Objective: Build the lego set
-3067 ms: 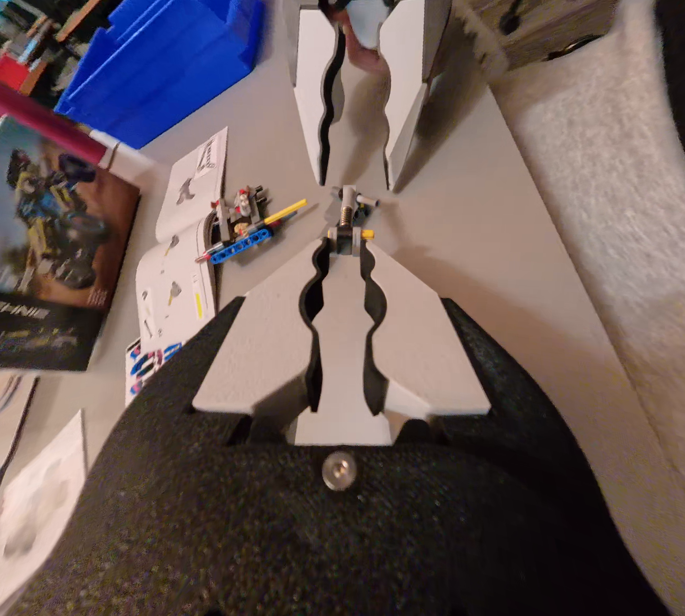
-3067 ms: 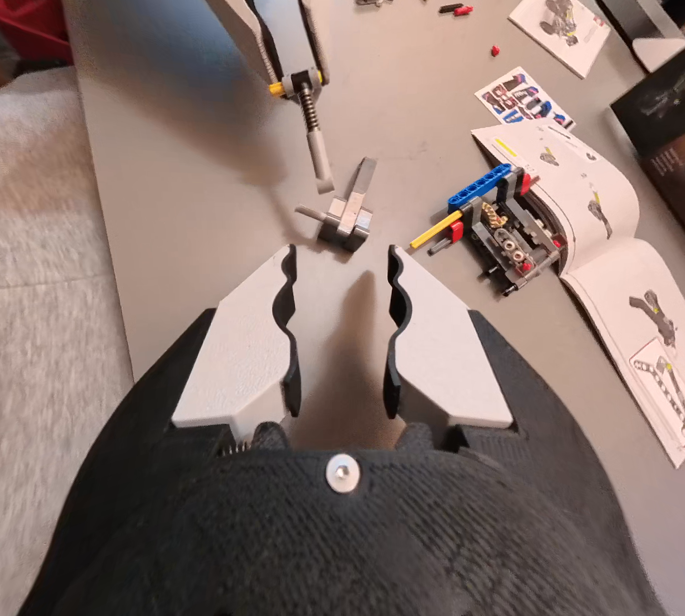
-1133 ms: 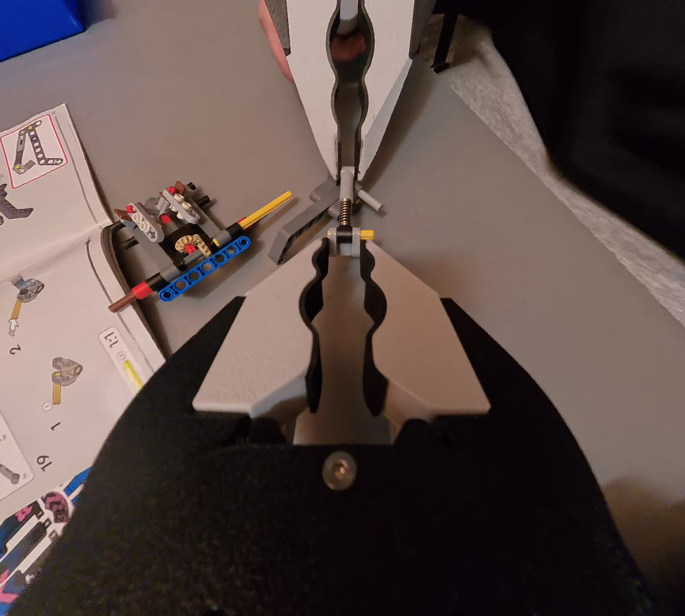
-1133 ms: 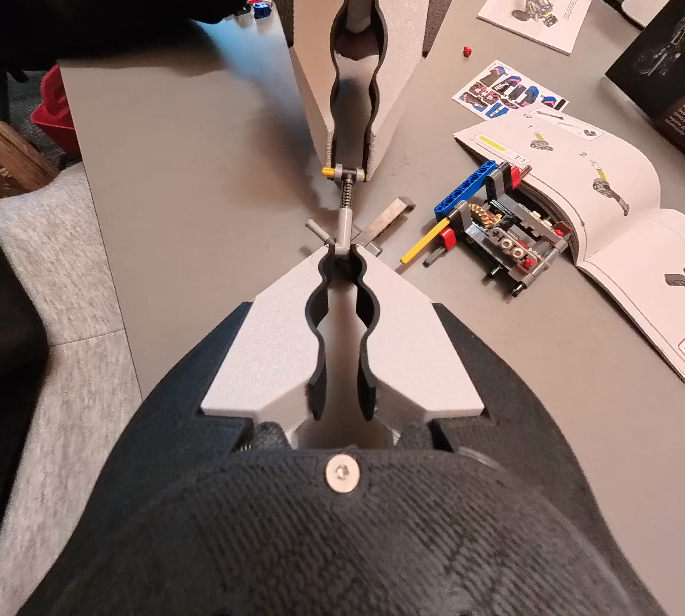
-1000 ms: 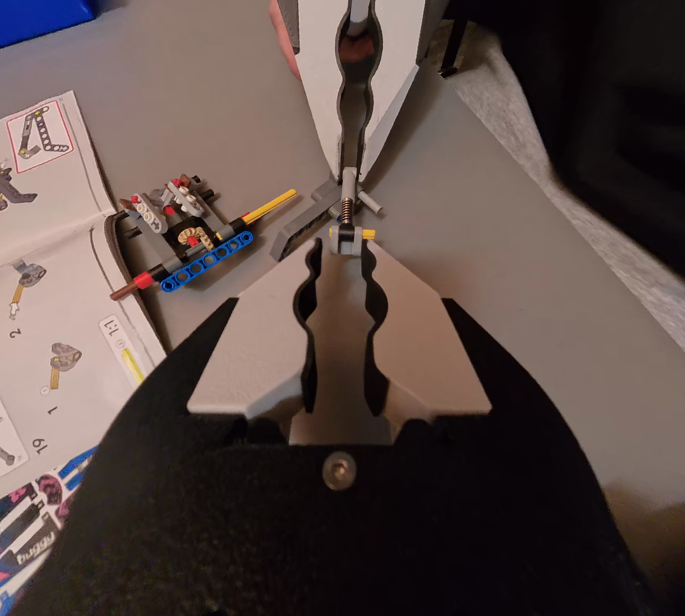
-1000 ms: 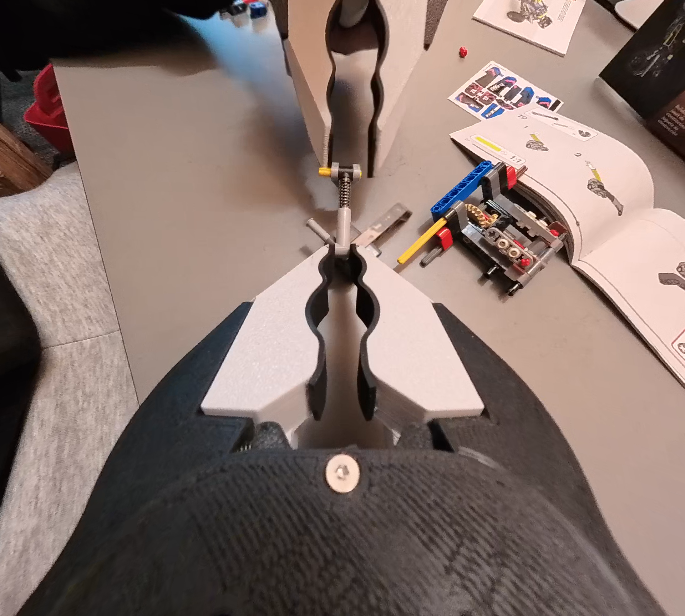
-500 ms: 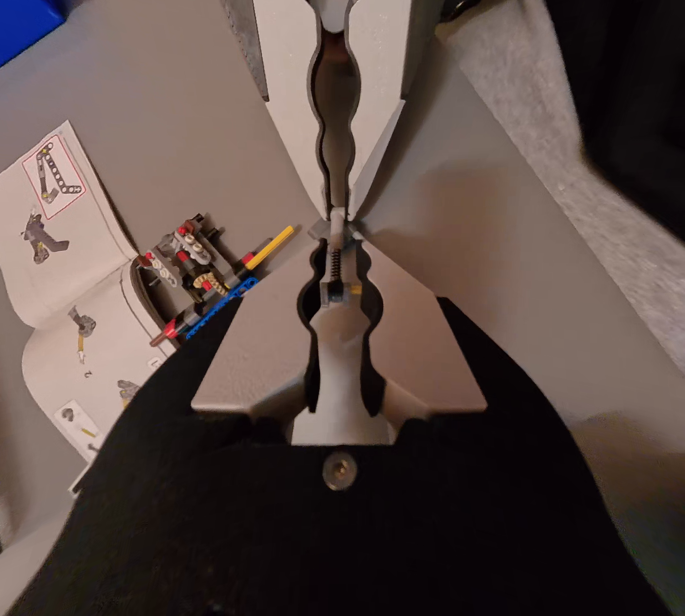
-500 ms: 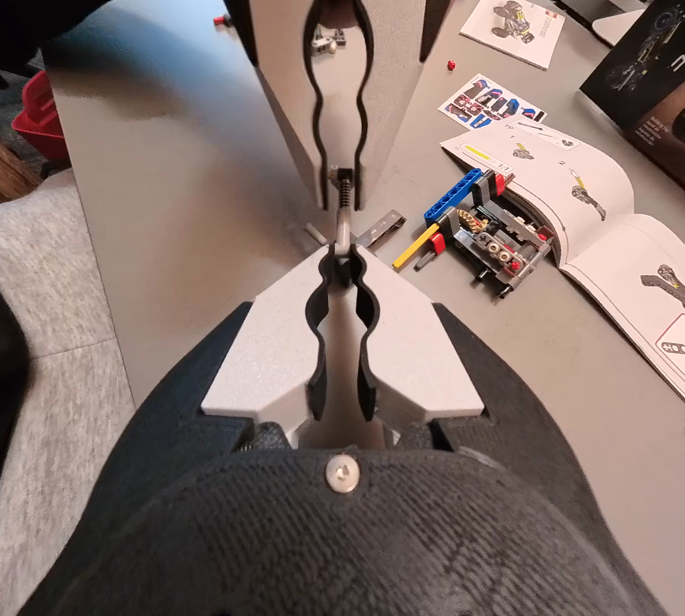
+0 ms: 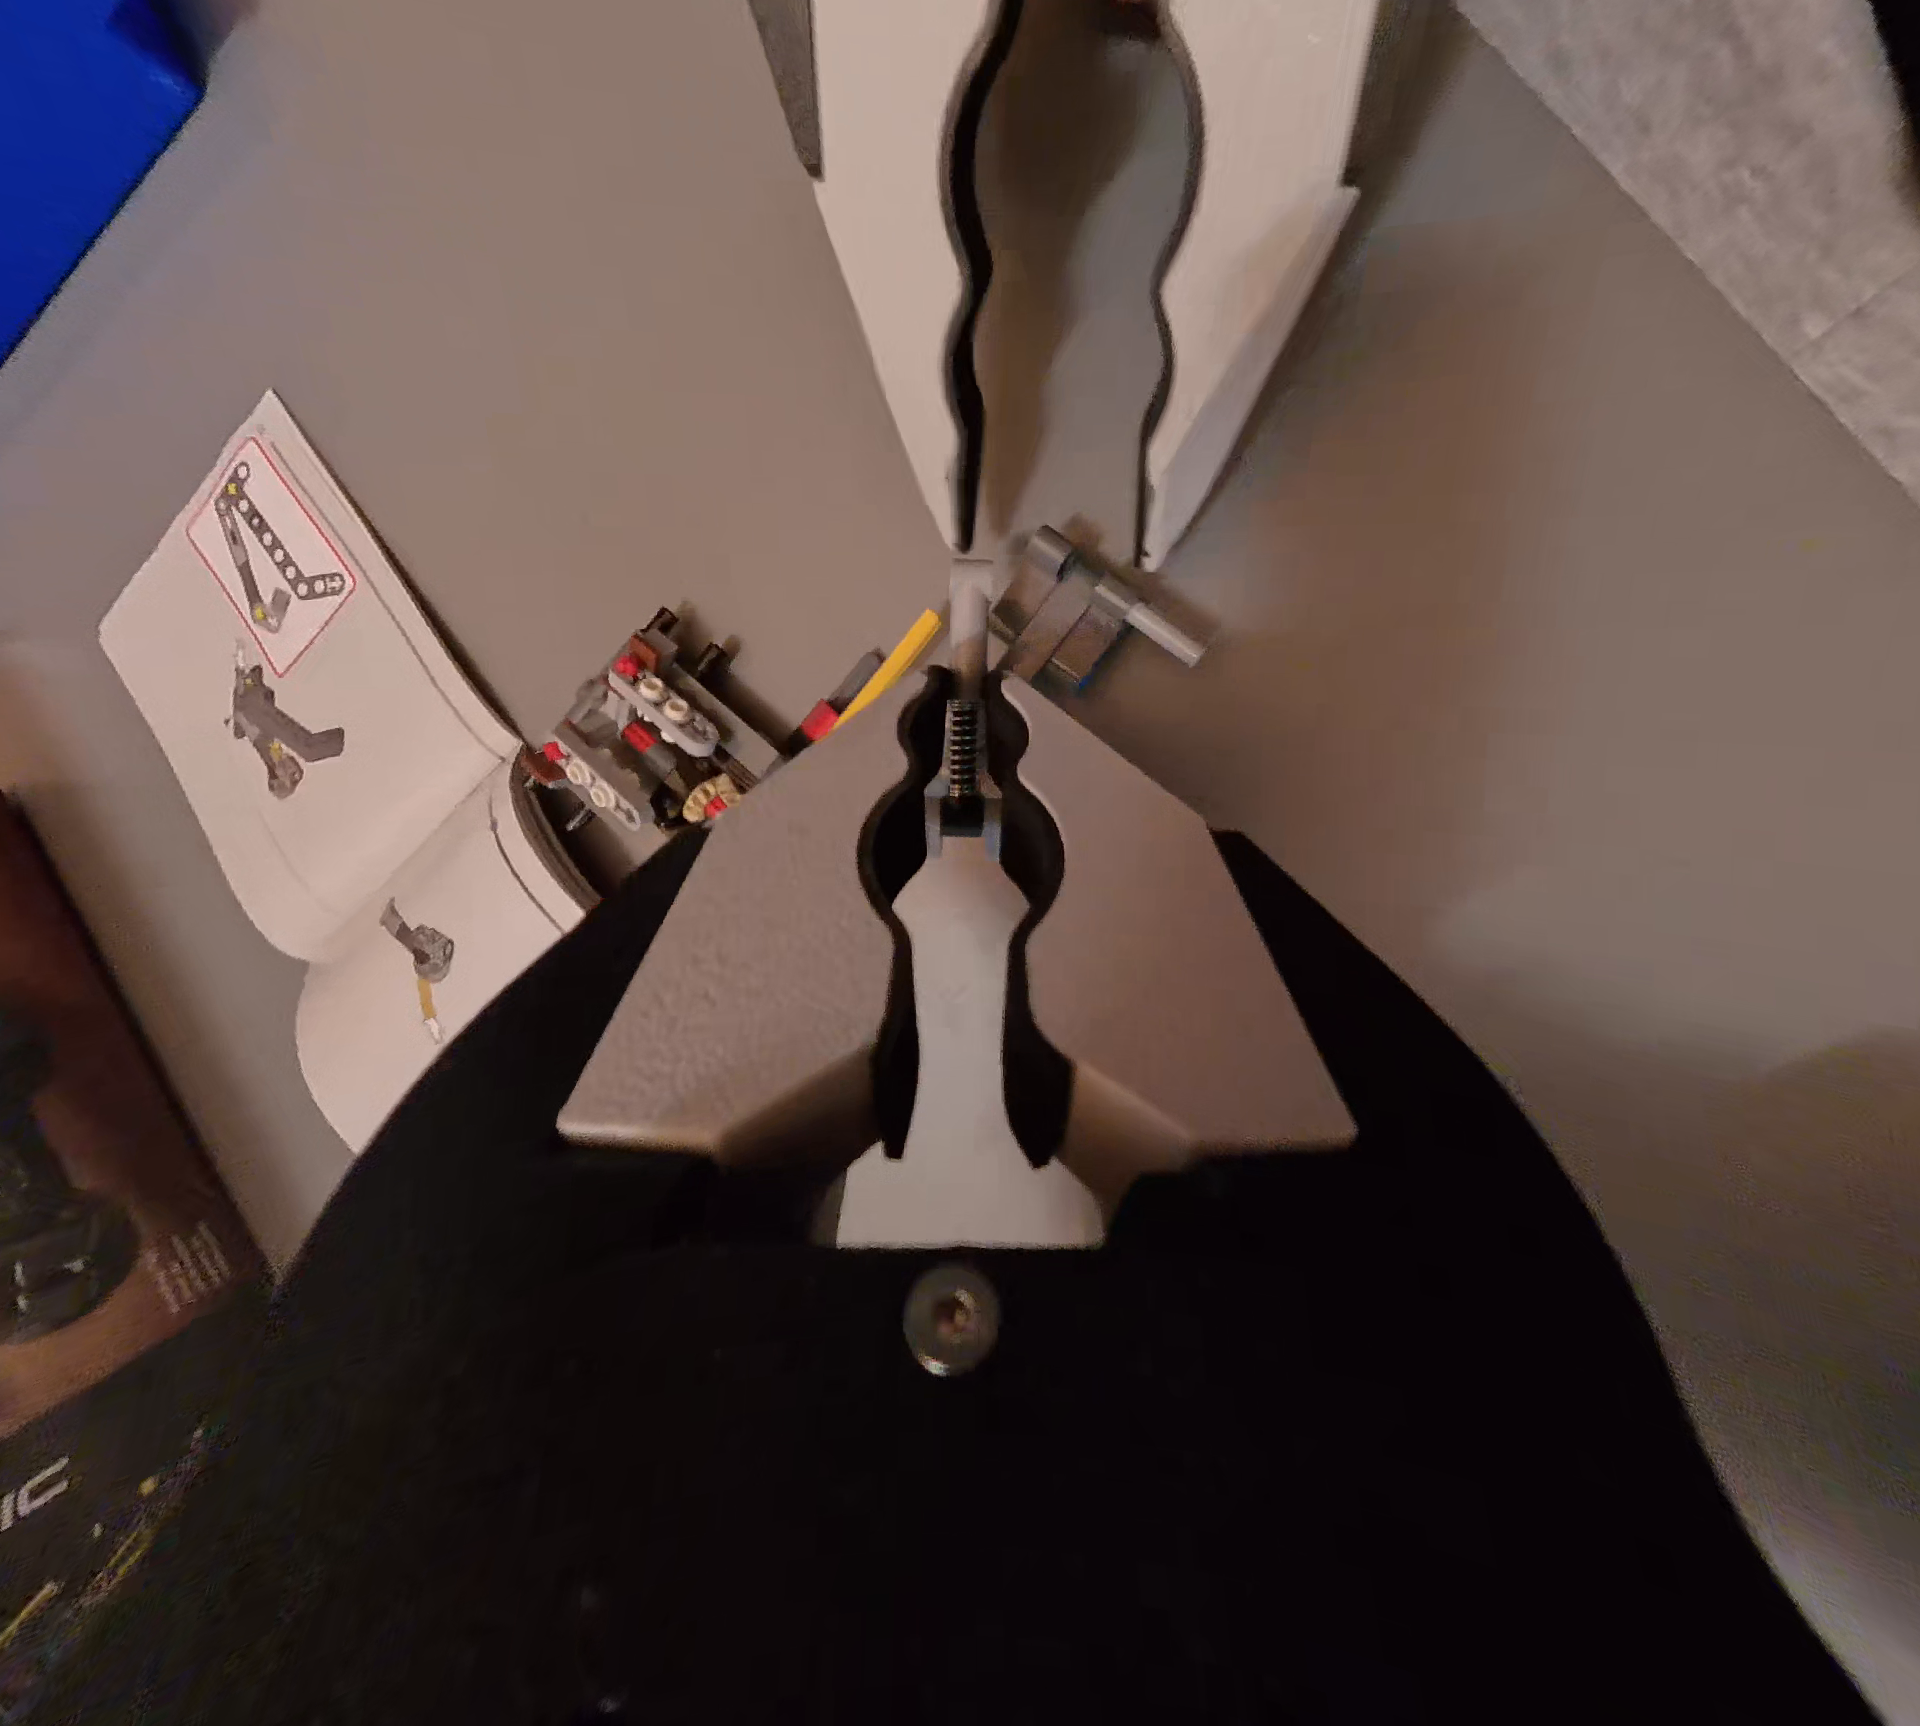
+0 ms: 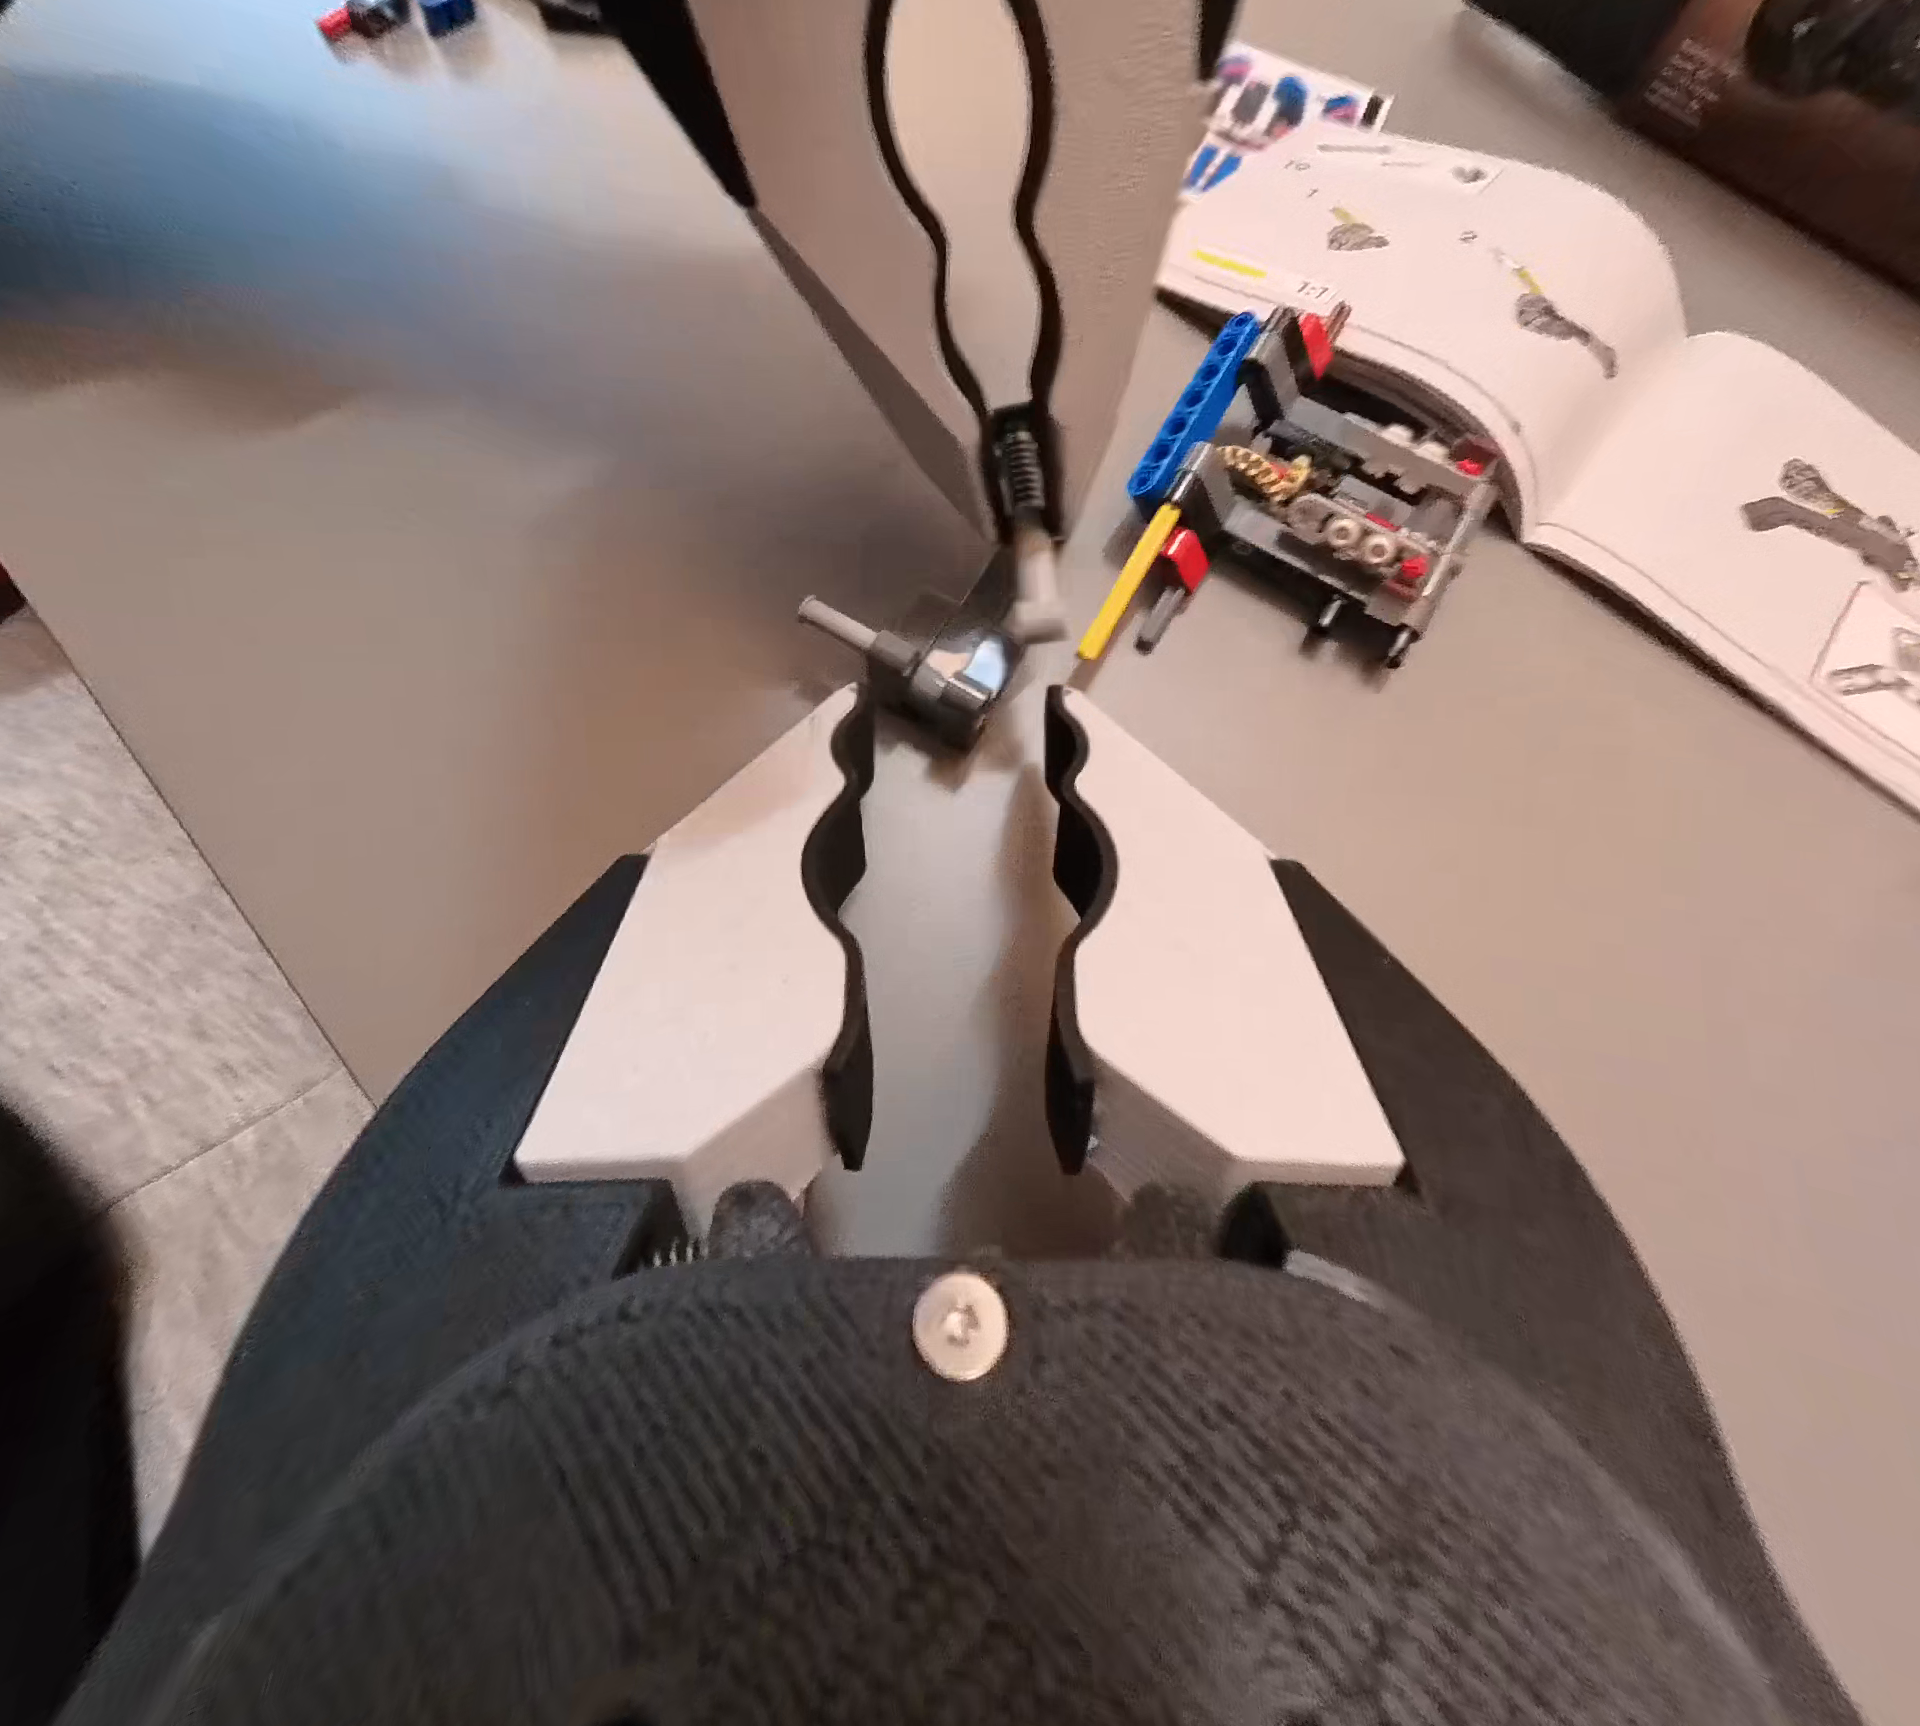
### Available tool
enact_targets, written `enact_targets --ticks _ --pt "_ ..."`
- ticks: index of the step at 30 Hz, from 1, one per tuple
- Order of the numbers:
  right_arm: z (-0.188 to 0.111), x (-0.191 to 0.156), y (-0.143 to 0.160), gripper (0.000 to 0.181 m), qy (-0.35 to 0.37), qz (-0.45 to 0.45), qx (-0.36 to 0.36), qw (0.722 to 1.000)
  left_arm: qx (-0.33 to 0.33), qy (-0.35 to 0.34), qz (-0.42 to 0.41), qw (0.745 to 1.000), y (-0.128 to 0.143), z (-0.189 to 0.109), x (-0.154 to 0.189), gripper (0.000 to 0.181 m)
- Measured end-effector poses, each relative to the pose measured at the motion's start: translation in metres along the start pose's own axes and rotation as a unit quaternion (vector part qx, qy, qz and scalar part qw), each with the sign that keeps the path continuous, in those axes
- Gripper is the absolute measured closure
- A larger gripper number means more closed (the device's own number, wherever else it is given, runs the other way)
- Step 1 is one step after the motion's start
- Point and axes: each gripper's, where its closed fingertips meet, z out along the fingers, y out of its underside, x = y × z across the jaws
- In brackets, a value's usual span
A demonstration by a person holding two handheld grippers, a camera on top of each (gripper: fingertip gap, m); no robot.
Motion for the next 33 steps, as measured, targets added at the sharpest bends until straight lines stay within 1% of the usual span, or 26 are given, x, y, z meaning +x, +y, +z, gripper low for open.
enact_targets --ticks 1,3,6,9,10,15,18,21,24,27,30,33 --pt "0.003 -0.002 0.003 0.149 0.001 0.001 -0.014 1.0 -0.004 0.001 0.0 1.0 0.001 0.002 -0.001 0.177" --pt "0.009 -0.004 0.009 0.143 0.003 -0.004 -0.04 0.999 -0.011 0.007 -0.004 1.0 0.002 0.006 -0.002 0.177" --pt "0.014 -0.004 0.007 0.147 0.011 -0.012 -0.043 0.999 -0.027 0.015 -0.017 0.999 0.005 0.01 0.001 0.177" --pt "0.015 0.002 0.006 0.149 0.022 -0.026 -0.041 0.999 -0.045 0.016 -0.034 0.998 0.01 0.006 0.005 0.177" --pt "0.014 0.004 0.007 0.153 0.023 -0.035 -0.04 0.998 -0.049 0.017 -0.039 0.998 0.012 0.005 0.008 0.177" --pt "0.012 0.003 0.009 0.156 -0.029 -0.035 -0.04 0.998 -0.049 0.023 -0.053 0.997 0.015 0.002 0.018 0.177" --pt "0.011 0.004 0.011 0.156 -0.042 -0.027 -0.042 0.998 -0.048 0.0 -0.042 0.998 0.016 -0.002 0.01 0.177" --pt "0.011 0.0 0.011 0.157 -0.056 -0.032 -0.042 0.997 -0.04 -0.019 -0.024 0.999 0.009 -0.003 -0.001 0.177" --pt "0.009 -0.012 0.011 0.157 -0.1 -0.05 -0.04 0.993 -0.043 0.007 -0.02 0.999 0.006 0.002 0.002 0.177" --pt "0.008 -0.018 0.011 0.157 -0.134 -0.089 -0.035 0.986 -0.046 0.04 -0.029 0.998 0.006 0.002 0.014 0.177" --pt "0.008 -0.025 0.01 0.157 -0.169 -0.129 -0.028 0.977 -0.041 0.036 -0.036 0.998 0.004 -0.003 0.021 0.177" --pt "0.009 -0.024 0.009 0.154 -0.178 -0.125 -0.03 0.976 -0.059 0.029 -0.032 0.997 0.006 -0.006 0.028 0.177"
